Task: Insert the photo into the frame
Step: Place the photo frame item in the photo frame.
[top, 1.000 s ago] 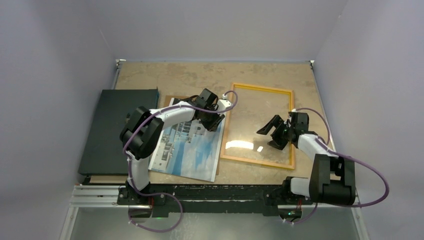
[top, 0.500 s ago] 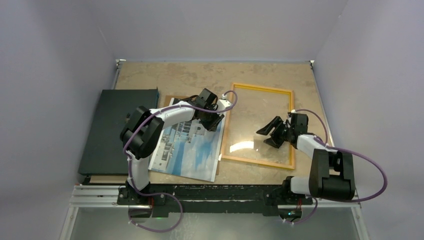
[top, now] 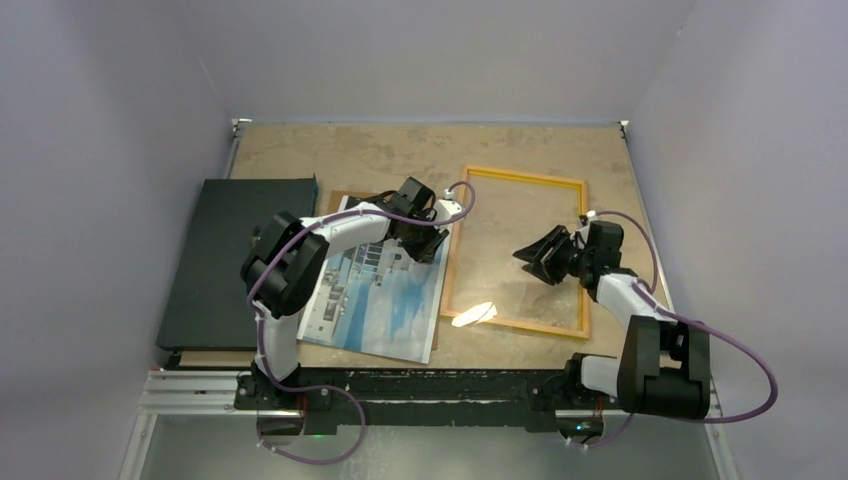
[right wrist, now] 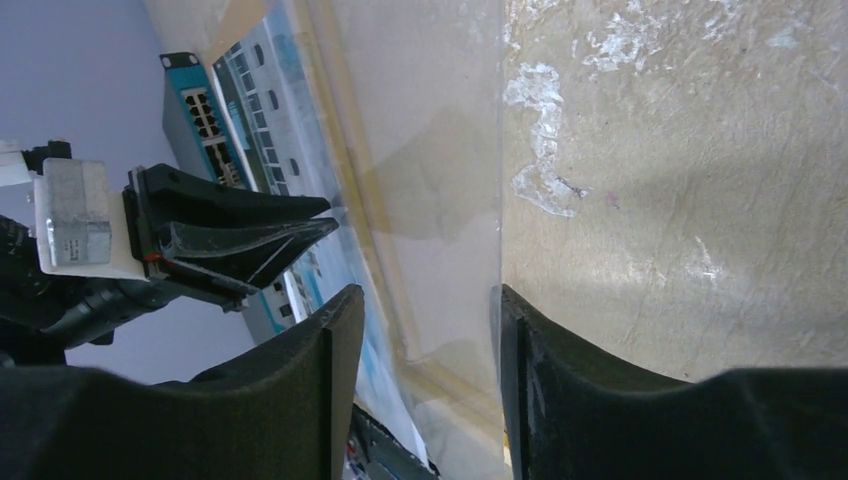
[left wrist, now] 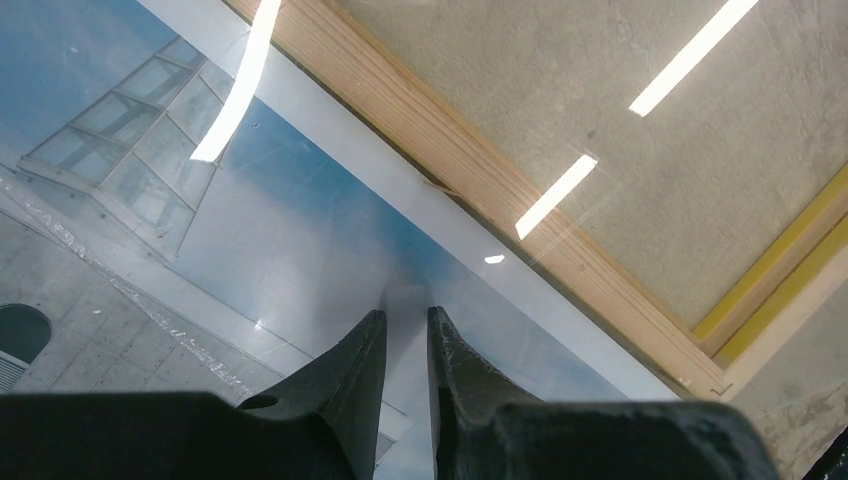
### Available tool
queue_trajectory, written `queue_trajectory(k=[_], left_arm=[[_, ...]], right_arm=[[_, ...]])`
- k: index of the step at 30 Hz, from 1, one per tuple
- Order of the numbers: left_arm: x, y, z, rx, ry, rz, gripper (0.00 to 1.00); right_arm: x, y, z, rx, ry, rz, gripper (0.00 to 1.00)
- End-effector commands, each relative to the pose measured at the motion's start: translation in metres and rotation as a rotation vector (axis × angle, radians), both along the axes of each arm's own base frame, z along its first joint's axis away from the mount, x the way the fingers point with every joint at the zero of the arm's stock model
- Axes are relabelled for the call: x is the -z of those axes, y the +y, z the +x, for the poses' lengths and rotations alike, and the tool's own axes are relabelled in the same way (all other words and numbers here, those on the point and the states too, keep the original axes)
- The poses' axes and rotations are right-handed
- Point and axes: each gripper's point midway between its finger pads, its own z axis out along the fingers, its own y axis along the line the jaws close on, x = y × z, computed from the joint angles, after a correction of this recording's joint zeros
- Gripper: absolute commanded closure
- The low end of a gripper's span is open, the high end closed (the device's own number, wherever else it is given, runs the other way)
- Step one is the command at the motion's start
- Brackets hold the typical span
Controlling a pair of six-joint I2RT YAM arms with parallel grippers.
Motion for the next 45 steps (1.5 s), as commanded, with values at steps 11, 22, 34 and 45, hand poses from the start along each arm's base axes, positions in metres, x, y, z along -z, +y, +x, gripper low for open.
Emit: queue_trajectory(k=[11, 22, 34, 45], left_arm=[[-0.012, -0.008, -0.009, 0.037, 0.049, -0.040, 0.76], [-0.027, -0.014, 0.000, 0.035, 0.024, -0.051, 0.72], [-0.070, -0.007, 0.028, -0.028, -0.064, -0.110, 0.12], [-0.055, 0.018, 0.057, -0.087, -0.163, -0.016, 0.10]], right_arm=[[-0.013, -0.026, 0.030, 0.026, -0.076, -0.183, 1.00], [-0.017, -0.060, 0.039, 0.021, -0.074, -0.425, 1.00], [-0.030, -0.082, 0.051, 0.000, -0.073, -0.576, 1.00], [-0.042, -0.106, 0.062, 0.038, -0.047, -0.693, 1.00]])
